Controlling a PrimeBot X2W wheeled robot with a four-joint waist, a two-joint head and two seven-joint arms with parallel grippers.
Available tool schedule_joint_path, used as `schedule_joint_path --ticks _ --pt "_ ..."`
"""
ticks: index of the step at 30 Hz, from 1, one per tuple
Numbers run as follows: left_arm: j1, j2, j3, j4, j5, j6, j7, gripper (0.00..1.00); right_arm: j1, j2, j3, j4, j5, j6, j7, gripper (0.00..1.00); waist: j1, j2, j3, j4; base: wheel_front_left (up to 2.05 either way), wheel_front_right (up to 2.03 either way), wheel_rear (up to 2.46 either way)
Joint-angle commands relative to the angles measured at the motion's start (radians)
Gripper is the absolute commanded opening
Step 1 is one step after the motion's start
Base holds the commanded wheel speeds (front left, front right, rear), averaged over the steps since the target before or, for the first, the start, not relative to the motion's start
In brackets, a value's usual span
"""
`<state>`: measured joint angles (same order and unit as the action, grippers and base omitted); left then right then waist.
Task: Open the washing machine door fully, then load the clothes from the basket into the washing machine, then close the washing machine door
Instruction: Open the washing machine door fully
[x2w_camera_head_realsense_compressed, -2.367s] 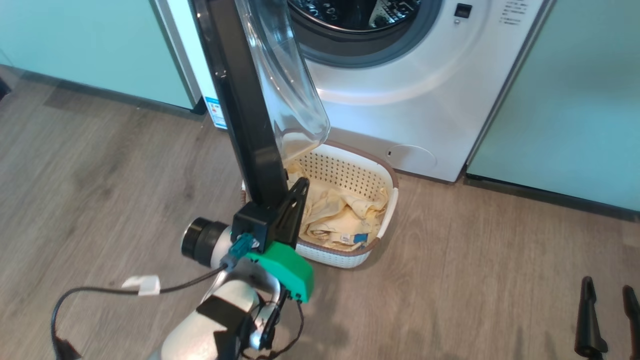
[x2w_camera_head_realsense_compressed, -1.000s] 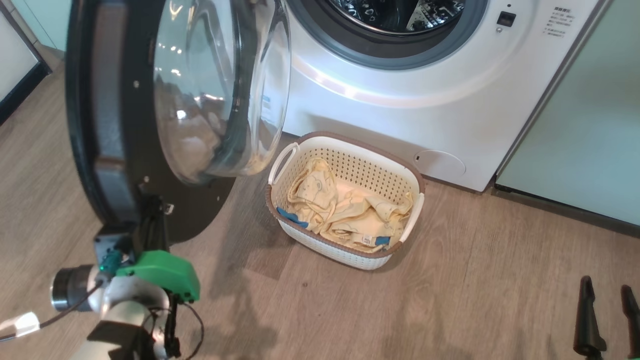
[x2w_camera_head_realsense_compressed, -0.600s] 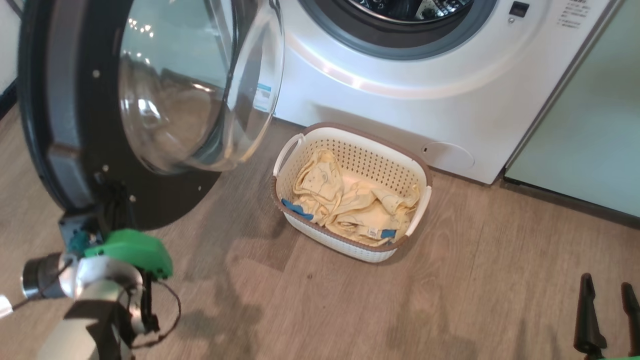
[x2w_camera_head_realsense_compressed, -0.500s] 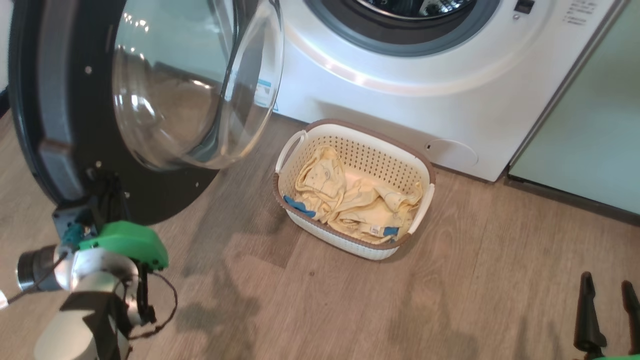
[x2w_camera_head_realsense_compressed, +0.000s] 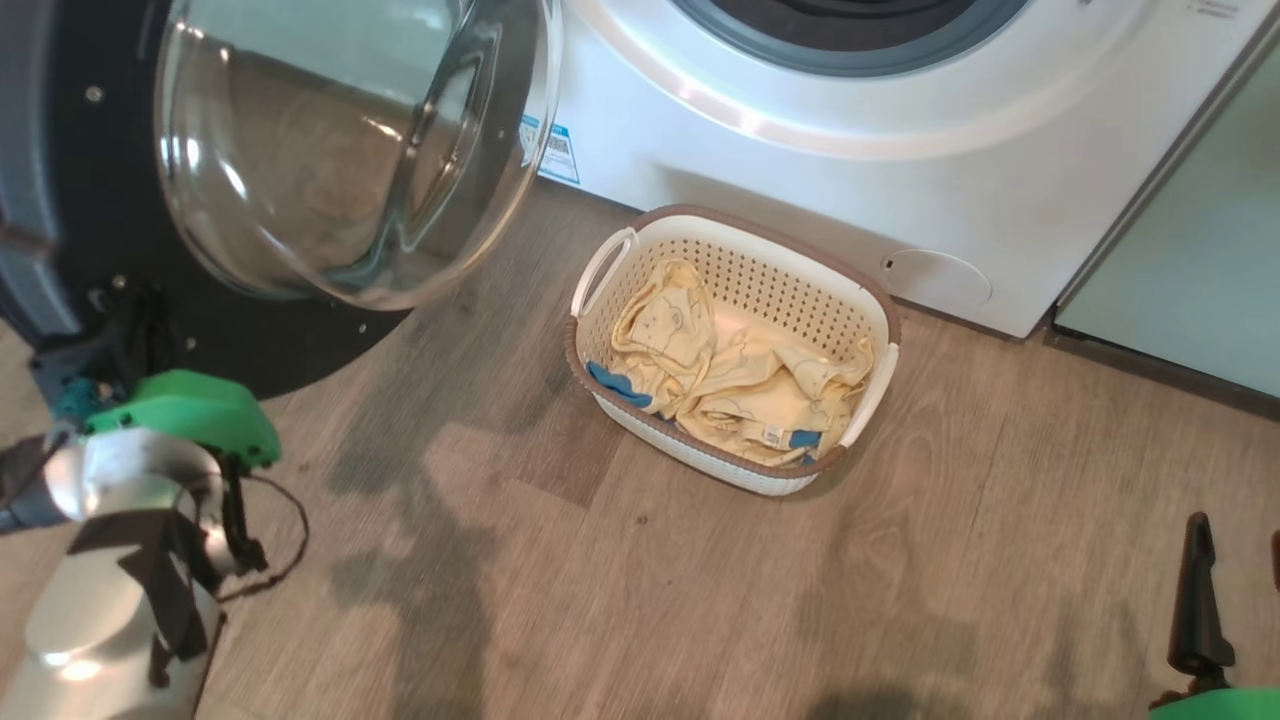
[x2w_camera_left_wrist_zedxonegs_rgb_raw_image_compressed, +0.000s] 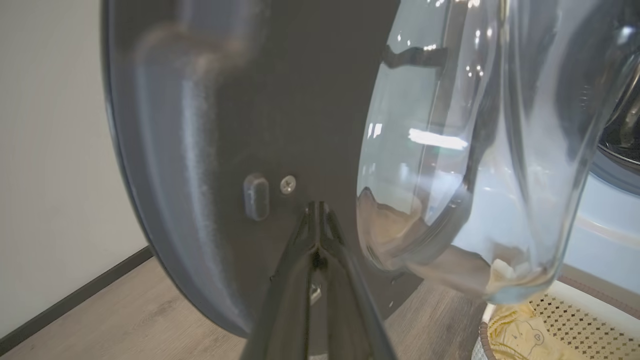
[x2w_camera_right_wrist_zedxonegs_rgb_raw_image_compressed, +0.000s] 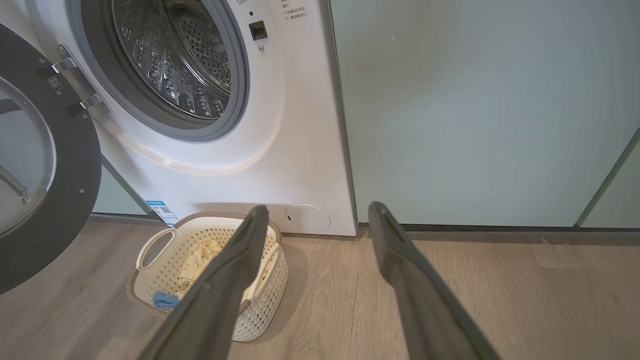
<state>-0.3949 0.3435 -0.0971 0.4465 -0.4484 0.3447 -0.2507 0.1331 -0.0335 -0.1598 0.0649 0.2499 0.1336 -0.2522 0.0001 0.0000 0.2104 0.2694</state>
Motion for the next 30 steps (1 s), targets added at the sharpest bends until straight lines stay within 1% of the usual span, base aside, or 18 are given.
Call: schedule_joint_path --ticks 1,13,23,30 --pt "-0.052 0.048 0.054 -0.016 0.011 -0.002 -0.011 0.00 -0.030 -0.017 0.017 -0.031 -0.013 -0.003 -0.010 1.00 -0.0001 0.0000 0.002 0.001 0.00 0.00 0.00" --pt "-0.137 0.061 0.150 0.100 0.084 -0.074 -0.011 0.00 -0.037 -0.027 0.024 -0.030 -0.020 -0.003 -0.010 1.00 -0.0001 0.0000 0.017 -0.002 0.00 0.00 0.00" --pt "-0.215 0.082 0.218 0.214 0.139 -0.131 -0.011 0.00 -0.045 -0.035 0.042 -0.018 -0.017 -0.003 -0.010 1.00 -0.0001 0.0000 0.020 -0.014 0.00 0.00 0.00" --pt "-0.242 0.097 0.253 0.254 0.184 -0.155 -0.011 0.00 -0.055 -0.038 0.047 -0.015 -0.014 -0.003 -0.010 1.00 -0.0001 0.0000 0.027 -0.024 0.00 0.00 0.00"
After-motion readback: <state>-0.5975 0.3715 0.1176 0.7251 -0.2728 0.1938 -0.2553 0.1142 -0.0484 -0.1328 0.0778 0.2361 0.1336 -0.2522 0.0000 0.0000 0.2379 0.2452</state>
